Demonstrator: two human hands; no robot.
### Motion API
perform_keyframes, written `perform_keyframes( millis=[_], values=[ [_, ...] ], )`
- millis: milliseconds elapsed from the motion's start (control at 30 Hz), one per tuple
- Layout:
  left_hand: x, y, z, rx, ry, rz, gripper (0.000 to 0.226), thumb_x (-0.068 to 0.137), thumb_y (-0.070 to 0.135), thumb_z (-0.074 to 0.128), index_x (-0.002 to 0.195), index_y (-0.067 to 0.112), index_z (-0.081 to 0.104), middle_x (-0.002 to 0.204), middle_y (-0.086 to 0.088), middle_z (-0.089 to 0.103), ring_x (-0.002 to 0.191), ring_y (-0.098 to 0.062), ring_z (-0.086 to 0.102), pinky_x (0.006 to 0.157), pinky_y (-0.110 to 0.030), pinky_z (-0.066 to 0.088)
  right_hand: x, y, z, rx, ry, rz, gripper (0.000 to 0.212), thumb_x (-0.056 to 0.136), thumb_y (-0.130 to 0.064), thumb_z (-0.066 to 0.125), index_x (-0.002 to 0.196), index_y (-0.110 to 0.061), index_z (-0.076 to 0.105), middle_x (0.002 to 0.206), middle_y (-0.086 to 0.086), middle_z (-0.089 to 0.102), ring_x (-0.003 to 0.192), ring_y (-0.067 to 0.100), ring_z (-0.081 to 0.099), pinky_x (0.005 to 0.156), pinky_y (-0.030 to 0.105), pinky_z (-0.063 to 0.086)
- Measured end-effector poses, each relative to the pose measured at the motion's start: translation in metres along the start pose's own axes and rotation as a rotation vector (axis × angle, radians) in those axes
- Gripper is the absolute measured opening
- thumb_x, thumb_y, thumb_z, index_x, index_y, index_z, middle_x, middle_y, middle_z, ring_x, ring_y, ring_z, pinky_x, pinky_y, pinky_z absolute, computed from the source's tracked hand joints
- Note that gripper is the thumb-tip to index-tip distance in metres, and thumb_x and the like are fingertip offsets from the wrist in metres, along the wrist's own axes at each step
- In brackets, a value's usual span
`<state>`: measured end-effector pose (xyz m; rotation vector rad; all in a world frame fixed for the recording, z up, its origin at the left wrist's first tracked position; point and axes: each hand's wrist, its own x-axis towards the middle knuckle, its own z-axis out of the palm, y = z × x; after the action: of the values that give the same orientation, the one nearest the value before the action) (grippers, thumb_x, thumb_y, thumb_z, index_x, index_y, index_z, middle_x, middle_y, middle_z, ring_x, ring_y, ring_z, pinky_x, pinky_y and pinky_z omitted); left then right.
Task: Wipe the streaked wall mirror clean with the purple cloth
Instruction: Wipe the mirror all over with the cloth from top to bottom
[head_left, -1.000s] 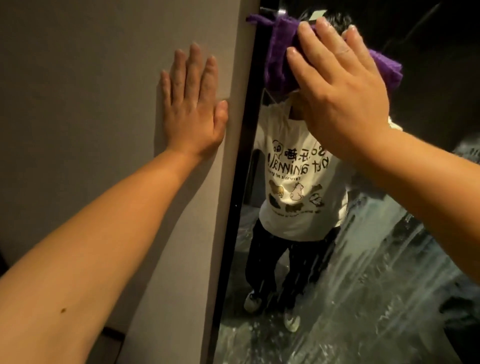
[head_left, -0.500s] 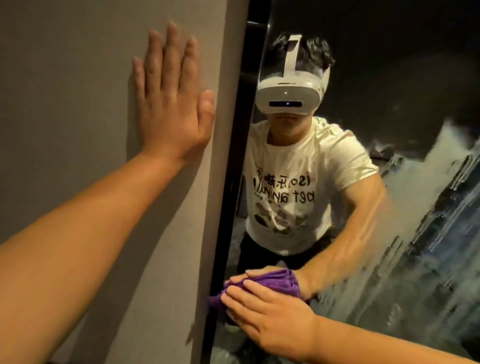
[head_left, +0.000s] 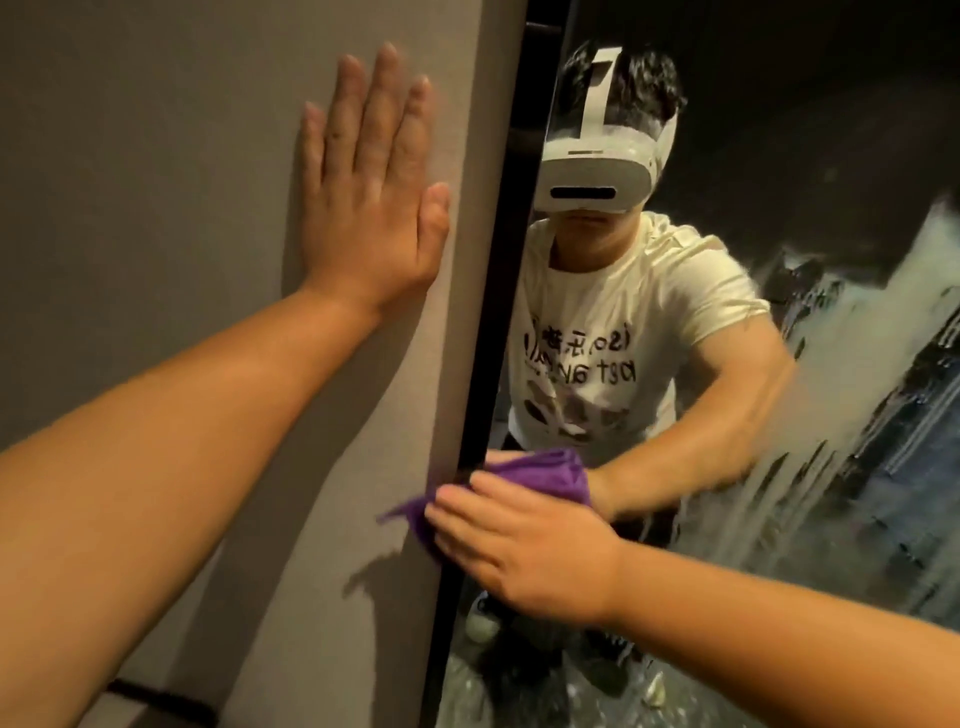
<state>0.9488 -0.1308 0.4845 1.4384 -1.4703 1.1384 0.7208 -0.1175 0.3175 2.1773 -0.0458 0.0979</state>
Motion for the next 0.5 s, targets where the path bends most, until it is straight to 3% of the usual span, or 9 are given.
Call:
perform_keyframes(
  millis=[100, 167, 267, 400, 500],
  values=[
    [0.000, 0.003, -0.003, -0.014, -0.025, -0.020, 0.068, 0.097, 0.042, 0.022, 0.155, 0.011, 0.009, 0.162, -0.018, 0.010, 0.149, -0.038, 0.007, 0.120, -0.054, 0.005, -0.003, -0.024, 0.009, 0.095, -0.116, -0.027, 0.042, 0.098, -0.023, 0.050, 0.138, -0.014, 0.054, 0.146, 0.007, 0.049, 0.138, 0.027, 0.041, 0.120, 0.048, 0.003],
    [-0.001, 0.005, -0.005, -0.038, -0.040, -0.024, 0.068, 0.097, 0.043, 0.022, 0.156, 0.013, 0.007, 0.162, -0.017, 0.007, 0.149, -0.037, 0.004, 0.120, -0.052, 0.003, -0.014, -0.014, -0.008, 0.217, -0.011, 0.069, 0.043, 0.094, -0.021, 0.060, 0.136, -0.013, 0.057, 0.143, 0.008, 0.053, 0.135, 0.027, 0.046, 0.118, 0.047, 0.022],
    [-0.002, 0.012, -0.007, -0.133, -0.040, -0.073, 0.068, 0.097, 0.042, 0.021, 0.156, 0.012, 0.006, 0.162, -0.017, 0.005, 0.149, -0.037, 0.002, 0.119, -0.053, 0.001, -0.044, 0.030, -0.068, 0.337, 0.289, 0.336, 0.034, 0.101, -0.014, 0.048, 0.134, -0.009, 0.057, 0.142, 0.012, 0.052, 0.134, 0.030, 0.047, 0.112, 0.049, 0.037],
    [0.007, 0.041, -0.019, -0.360, 0.016, -0.252, 0.065, 0.098, 0.038, 0.025, 0.155, 0.009, 0.012, 0.162, -0.018, 0.006, 0.149, -0.037, 0.001, 0.119, -0.054, -0.001, -0.087, 0.150, -0.161, -0.020, 0.574, 0.667, 0.031, 0.097, -0.004, 0.058, 0.128, 0.002, 0.059, 0.134, 0.024, 0.054, 0.126, 0.040, 0.052, 0.107, 0.054, 0.041],
    [0.031, 0.072, -0.036, -0.519, 0.069, -0.319, 0.066, 0.098, 0.037, 0.025, 0.154, 0.004, 0.013, 0.162, -0.019, 0.008, 0.150, -0.034, 0.003, 0.120, -0.053, 0.000, -0.112, 0.238, -0.201, -0.235, 0.524, 0.830, 0.035, 0.103, -0.019, 0.042, 0.130, -0.003, 0.057, 0.128, 0.022, 0.060, 0.119, 0.037, 0.056, 0.099, 0.042, 0.046]
  ],
)
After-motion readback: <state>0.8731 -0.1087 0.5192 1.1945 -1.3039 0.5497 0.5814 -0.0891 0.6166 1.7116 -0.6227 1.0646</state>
